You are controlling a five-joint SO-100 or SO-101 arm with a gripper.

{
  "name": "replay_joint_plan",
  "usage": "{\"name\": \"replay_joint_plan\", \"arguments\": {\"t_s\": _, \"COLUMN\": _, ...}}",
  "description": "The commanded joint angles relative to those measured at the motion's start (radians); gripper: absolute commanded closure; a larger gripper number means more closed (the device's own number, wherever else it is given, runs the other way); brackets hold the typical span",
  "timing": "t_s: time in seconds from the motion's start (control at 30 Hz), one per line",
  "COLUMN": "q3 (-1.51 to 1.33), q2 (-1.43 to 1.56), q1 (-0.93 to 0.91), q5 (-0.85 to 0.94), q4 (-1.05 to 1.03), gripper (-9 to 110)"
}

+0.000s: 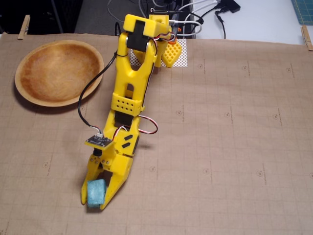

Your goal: Grasp a blue block and put it in the bowl.

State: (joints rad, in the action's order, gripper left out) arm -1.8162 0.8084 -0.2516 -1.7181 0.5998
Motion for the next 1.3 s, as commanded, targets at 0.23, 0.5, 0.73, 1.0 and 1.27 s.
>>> {"name": "replay_joint_plan", "arguments": {"t_s": 0.23, "q3": -0.035, "q2": 0.146, "q1": 0.009, "q5": 0.002, "q4": -0.012, "gripper": 102}}
{"name": "replay_joint_plan", "arguments": {"t_s": 0.5, "q3": -0.143, "q2": 0.276, "q1": 0.011, "q5": 0.002, "q4": -0.012, "gripper": 103}}
{"name": "replay_joint_plan", "arguments": {"t_s": 0.73, "q3": -0.187, "q2": 0.382, "q1": 0.043, "q5": 0.002, "q4": -0.012, "gripper": 103}}
{"name": "replay_joint_plan", "arguments": {"t_s": 1.0, "q3": -0.278, "q2": 0.551, "q1": 0.058, "q5": 0.002, "q4": -0.012, "gripper": 103}}
{"name": "replay_joint_plan", "arguments": {"t_s": 1.27, "q3": -0.393, "q2": 0.785, "q1": 0.069, "q5": 0.002, "q4": -0.014, "gripper": 103}}
